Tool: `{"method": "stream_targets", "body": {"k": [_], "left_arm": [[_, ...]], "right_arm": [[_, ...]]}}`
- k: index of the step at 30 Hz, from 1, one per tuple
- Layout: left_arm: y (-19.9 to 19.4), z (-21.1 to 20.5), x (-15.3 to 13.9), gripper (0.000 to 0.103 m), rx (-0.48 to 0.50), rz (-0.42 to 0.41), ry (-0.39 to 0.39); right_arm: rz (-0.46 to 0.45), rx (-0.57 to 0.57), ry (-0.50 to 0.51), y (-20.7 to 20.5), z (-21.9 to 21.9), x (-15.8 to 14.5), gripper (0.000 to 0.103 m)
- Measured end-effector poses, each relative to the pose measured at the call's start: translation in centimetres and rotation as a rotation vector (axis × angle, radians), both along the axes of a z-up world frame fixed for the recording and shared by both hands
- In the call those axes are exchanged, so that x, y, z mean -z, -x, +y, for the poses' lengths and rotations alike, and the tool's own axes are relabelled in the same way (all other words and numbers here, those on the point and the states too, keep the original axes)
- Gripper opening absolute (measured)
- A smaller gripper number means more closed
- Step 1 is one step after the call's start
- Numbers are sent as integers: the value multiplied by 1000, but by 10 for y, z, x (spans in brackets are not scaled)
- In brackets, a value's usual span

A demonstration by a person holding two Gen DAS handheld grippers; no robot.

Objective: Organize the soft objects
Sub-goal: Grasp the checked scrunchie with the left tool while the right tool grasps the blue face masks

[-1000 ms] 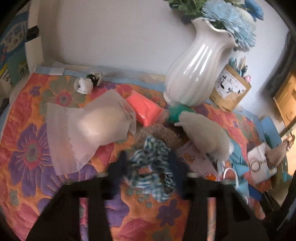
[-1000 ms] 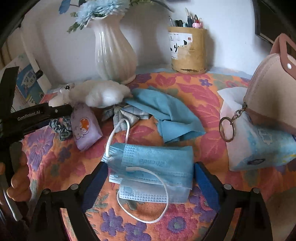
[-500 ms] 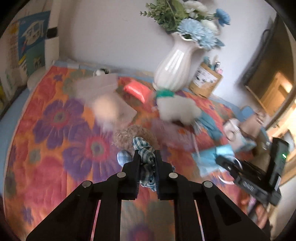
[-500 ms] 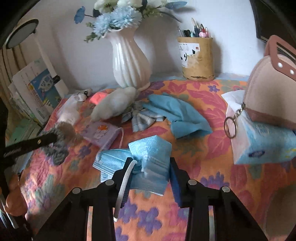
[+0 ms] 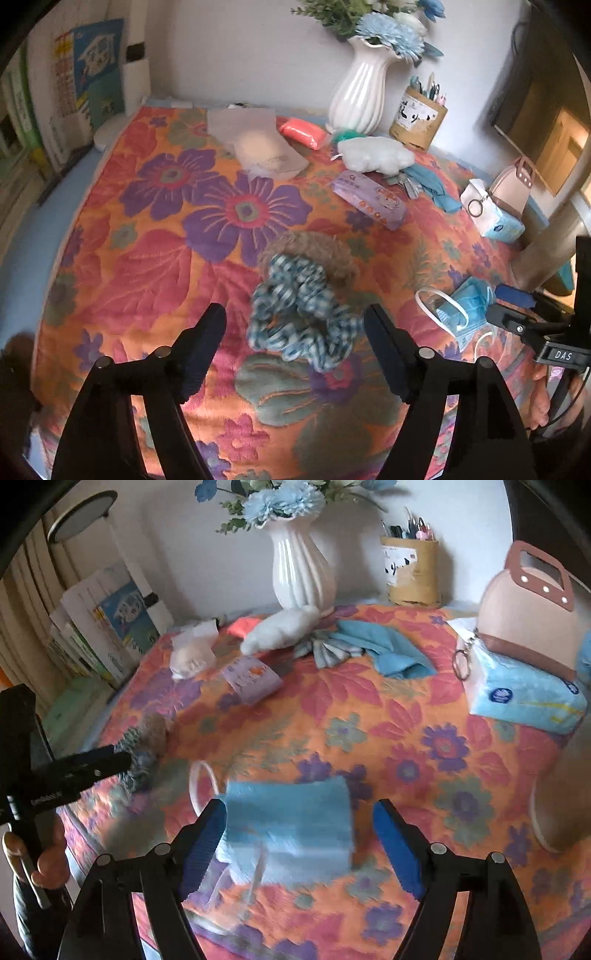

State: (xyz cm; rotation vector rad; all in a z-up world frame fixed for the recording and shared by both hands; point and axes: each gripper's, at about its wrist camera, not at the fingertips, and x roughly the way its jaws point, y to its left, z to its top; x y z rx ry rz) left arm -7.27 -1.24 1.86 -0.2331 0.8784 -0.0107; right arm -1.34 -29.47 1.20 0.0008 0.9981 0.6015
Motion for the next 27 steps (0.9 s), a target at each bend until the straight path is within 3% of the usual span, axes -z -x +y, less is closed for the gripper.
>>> {"method": "stream_targets", "body": {"k": [2,5,11,12,14,17,19,20,21,23,27], "left_arm": [[-2,7,0,76,-8,-9,57],[-15,12,-1,76,-40,-28,107],[-42,-2,16,73,-33,7,57],[-41,-5,17,71,-43,-7,30],[-39,-8,17,52,-35,-19,12],[-38,-9,17,47,-35,-34,1],[-37,-11,16,46,-27,-50,-10],[-35,-13,14,46,-27,-60,-23],[-34,-13,13,46,-25,-70,-29],[-30,-16,8,46,-18,-100,-40],[-22,-22,1,46,2,-133,-23]], "right_arm": [[13,-25,-27,0,-10,-2,81],[36,-48,-63,2,-18,-3,90],[122,-22,-90,-3,0,13,92],[125,-26,-83,-1,6,15,93],[66,-12,-30,2,18,14,93],[33,-17,7,6,34,15,93],[-22,0,72,13,45,17,83],[-67,8,130,18,51,18,67],[-102,12,167,21,54,18,59],[-120,6,152,24,52,16,41],[-110,35,75,24,33,8,22]]}}
